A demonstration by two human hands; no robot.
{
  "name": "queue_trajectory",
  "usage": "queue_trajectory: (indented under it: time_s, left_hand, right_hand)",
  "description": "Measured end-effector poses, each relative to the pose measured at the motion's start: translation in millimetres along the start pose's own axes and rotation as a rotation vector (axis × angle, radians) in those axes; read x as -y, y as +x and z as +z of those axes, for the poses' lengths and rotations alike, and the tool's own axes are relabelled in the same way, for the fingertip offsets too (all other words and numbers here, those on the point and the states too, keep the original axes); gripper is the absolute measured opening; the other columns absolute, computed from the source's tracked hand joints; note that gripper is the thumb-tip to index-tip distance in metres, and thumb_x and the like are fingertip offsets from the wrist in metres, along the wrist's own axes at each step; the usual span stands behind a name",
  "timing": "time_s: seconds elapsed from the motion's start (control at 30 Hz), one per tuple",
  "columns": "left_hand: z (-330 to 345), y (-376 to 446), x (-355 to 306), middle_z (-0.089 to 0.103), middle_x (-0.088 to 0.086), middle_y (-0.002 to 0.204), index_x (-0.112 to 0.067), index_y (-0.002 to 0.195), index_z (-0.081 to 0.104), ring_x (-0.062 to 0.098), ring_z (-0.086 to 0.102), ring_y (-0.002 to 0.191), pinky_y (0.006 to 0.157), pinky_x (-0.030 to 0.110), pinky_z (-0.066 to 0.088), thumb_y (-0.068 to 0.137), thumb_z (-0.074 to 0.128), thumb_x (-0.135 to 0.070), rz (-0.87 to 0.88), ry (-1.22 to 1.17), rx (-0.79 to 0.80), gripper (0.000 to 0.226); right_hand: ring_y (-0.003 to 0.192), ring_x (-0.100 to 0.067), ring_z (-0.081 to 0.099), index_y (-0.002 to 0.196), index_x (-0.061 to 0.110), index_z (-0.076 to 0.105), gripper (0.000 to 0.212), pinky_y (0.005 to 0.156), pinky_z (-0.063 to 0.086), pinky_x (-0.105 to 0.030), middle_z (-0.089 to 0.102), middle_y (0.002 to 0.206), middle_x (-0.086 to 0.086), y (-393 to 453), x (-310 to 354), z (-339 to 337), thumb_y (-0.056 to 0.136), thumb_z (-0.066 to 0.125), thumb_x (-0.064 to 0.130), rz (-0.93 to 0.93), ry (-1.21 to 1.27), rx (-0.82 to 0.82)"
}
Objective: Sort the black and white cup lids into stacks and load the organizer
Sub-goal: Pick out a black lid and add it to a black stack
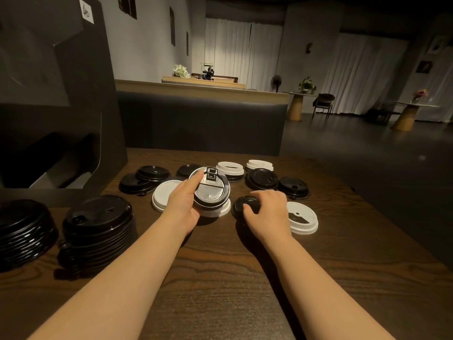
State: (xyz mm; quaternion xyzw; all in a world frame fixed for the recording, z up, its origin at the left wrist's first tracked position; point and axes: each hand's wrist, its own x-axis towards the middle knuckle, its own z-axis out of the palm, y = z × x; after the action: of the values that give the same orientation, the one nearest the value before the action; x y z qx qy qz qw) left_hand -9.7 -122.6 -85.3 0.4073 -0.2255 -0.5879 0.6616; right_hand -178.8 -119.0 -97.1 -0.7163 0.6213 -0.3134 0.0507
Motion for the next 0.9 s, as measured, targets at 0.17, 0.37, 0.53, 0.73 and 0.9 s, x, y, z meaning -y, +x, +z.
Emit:
queue_trajectory:
  time_s: [0.17, 0.37, 0.53, 0.73, 0.9]
  left_hand:
    - [3.4, -8.4, -0.3, 0.071, 0.014, 0.102, -0.005, 0.110, 0.063, 0.029, 0.066, 0.099, 0.090, 0.041, 0.050, 0.093, 0.054, -0.013, -0.038, -0.032, 0.060, 0.021]
    - [1.2, -12.7, -2.9, 0.066, 0.011, 0.104, -0.015, 0.100, 0.060, 0.028, 0.062, 0.101, 0.086, 0.043, 0.050, 0.097, 0.050, -0.013, 0.001, 0.005, 0.153, 0.011]
    - [-0.1, -13.8, -2.6, 0.067, 0.005, 0.112, -0.018, 0.112, 0.062, 0.021, 0.060, 0.107, 0.102, 0.043, 0.042, 0.096, 0.053, -0.019, 0.051, 0.134, 0.219, 0.018]
    - [6.9, -25.9, 7.3, 0.073, 0.008, 0.106, -0.019, 0.108, 0.069, 0.025, 0.066, 0.107, 0.099, 0.046, 0.048, 0.094, 0.054, -0.023, 0.113, 0.431, 0.378, 0.020]
    - [13.3, -33.7, 12.9, 0.073, 0.009, 0.107, -0.019, 0.109, 0.068, 0.024, 0.067, 0.106, 0.102, 0.047, 0.046, 0.085, 0.054, -0.037, 0.113, 0.494, 0.471, 0.033]
  right_hand:
    - [0.138, -0.025, 0.028, 0.135, 0.016, 0.044, 0.054, 0.112, 0.026, -0.037, 0.039, 0.145, -0.009, 1.0, -0.9, 3.4, 0.089, 0.055, 0.043, 0.091, 0.068, 0.246]
    - [0.124, -0.019, 0.045, 0.135, 0.021, 0.041, 0.069, 0.103, 0.042, -0.035, 0.049, 0.134, -0.001, -6.2, 2.7, -0.7, 0.078, 0.068, 0.047, 0.078, 0.186, 0.299]
    - [0.125, -0.014, 0.043, 0.142, 0.024, 0.034, 0.073, 0.098, 0.039, -0.027, 0.041, 0.141, 0.000, -6.7, 7.9, -11.1, 0.080, 0.072, 0.036, 0.180, 0.608, -0.015]
    - [0.133, -0.021, 0.038, 0.147, 0.032, 0.024, 0.077, 0.107, 0.038, -0.041, 0.030, 0.150, -0.001, -7.5, 13.7, -6.7, 0.084, 0.067, 0.037, 0.289, 1.021, 0.037]
    - [0.123, -0.021, 0.047, 0.130, 0.034, 0.041, 0.064, 0.100, 0.046, -0.042, 0.036, 0.144, -0.003, -6.3, 16.5, -3.0, 0.074, 0.071, 0.044, 0.354, 1.214, 0.100]
